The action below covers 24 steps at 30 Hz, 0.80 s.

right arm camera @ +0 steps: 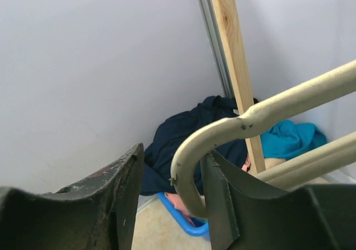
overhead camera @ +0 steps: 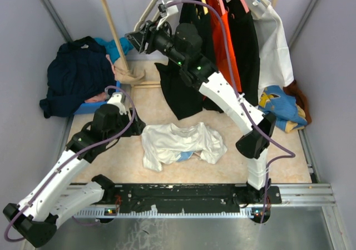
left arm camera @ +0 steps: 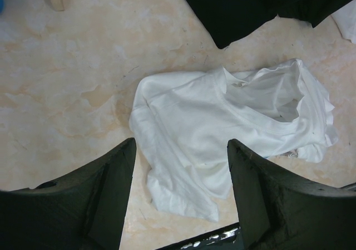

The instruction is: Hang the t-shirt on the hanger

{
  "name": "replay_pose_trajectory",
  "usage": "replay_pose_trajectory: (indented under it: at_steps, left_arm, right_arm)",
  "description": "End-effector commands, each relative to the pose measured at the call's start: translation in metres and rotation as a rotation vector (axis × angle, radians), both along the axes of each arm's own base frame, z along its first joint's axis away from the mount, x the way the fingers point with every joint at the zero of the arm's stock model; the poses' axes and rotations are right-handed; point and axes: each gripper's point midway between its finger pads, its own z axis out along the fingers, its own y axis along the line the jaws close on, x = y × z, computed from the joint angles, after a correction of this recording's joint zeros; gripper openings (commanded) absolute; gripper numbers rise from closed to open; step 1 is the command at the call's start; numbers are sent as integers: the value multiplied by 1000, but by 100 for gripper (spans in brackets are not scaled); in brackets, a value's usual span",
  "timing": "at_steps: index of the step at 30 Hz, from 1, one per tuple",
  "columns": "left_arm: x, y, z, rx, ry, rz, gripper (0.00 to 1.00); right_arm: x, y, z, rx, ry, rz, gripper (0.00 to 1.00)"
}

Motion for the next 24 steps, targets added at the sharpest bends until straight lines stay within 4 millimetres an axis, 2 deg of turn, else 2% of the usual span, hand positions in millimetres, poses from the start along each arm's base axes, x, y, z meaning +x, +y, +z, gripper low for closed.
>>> replay_pose_trajectory:
  at_steps: [1,11,17,24]
  left_arm:
    - [1,4,7,3,-25,10,73]
    - [1,2,3,2,-19,5,73]
    - [2,0,4,-2,-18,-1,73]
    - [3,-1,5,-4,-17,-4,73]
  right_arm:
    - [-7,-4,26,36,-53,-11,42]
    - [-19,-20,40,50,-85,-25,37]
    - [-18,-26,35,29,-87,-56,27]
    - [-16,-28,32,16,-86,-69,26]
